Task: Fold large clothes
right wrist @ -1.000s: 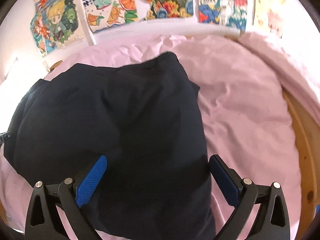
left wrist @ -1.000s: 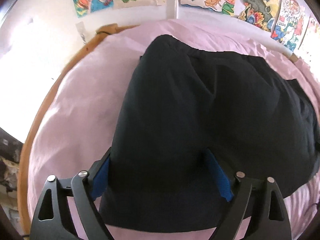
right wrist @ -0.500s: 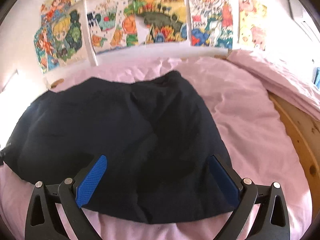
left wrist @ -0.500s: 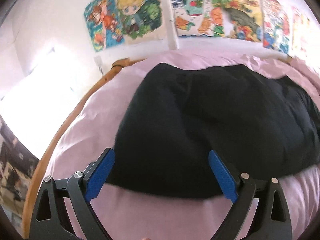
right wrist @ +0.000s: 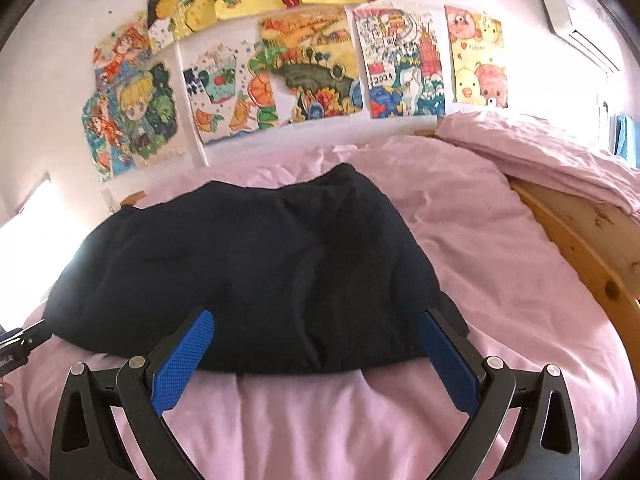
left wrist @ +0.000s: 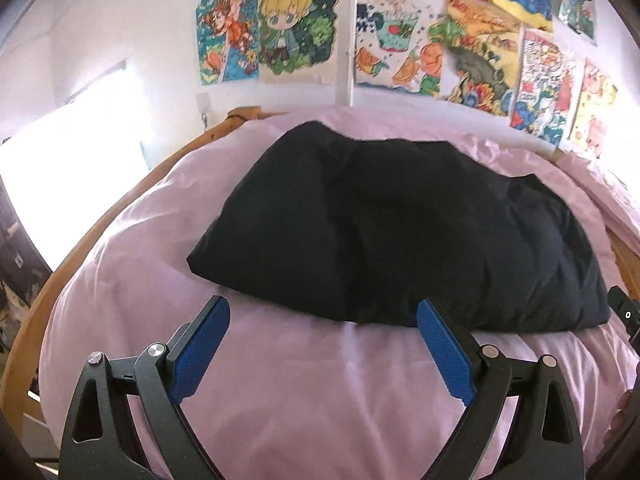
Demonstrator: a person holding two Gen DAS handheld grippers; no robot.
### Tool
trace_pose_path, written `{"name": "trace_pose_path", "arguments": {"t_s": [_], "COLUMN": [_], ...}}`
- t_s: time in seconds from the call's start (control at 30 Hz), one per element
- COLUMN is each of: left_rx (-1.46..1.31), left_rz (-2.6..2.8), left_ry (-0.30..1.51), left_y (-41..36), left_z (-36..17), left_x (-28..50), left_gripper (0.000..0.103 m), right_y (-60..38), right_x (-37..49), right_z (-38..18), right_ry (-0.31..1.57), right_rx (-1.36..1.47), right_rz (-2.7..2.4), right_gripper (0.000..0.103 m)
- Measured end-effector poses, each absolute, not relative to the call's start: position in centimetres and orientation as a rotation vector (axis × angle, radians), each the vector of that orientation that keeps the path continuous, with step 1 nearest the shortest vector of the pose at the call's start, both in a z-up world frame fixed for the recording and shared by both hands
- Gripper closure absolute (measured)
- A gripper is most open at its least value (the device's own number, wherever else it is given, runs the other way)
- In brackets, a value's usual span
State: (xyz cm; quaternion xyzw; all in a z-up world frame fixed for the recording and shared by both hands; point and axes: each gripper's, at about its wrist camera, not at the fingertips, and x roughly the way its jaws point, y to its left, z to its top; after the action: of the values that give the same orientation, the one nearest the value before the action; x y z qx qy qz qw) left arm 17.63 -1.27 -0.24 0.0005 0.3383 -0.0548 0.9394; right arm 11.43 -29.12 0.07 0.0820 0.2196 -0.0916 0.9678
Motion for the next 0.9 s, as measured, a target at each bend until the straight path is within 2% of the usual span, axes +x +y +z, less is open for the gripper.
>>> {"name": "trace_pose_path", "arguments": {"t_s": [0.27,0.9], "left_rx": [0.031,0.084], "left_rz": [-0.139,-0.146], "left_ry": [0.579,0.411], "left_y": [-1.8,-0.8], "left_z": [1.1,-1.8], "left_x": [14.5,10.7], "left_gripper": [0.011,0.011], "right_y": [-27.2,-22.6], "right_x": [8.2,6.0], "right_z": [1.3,-1.1], "right_ry": [0.356,0.304], "right_rx": [0.112,-0.012], "right_rz": [-0.182,-0.147], "right_gripper": [0.000,0.000]}}
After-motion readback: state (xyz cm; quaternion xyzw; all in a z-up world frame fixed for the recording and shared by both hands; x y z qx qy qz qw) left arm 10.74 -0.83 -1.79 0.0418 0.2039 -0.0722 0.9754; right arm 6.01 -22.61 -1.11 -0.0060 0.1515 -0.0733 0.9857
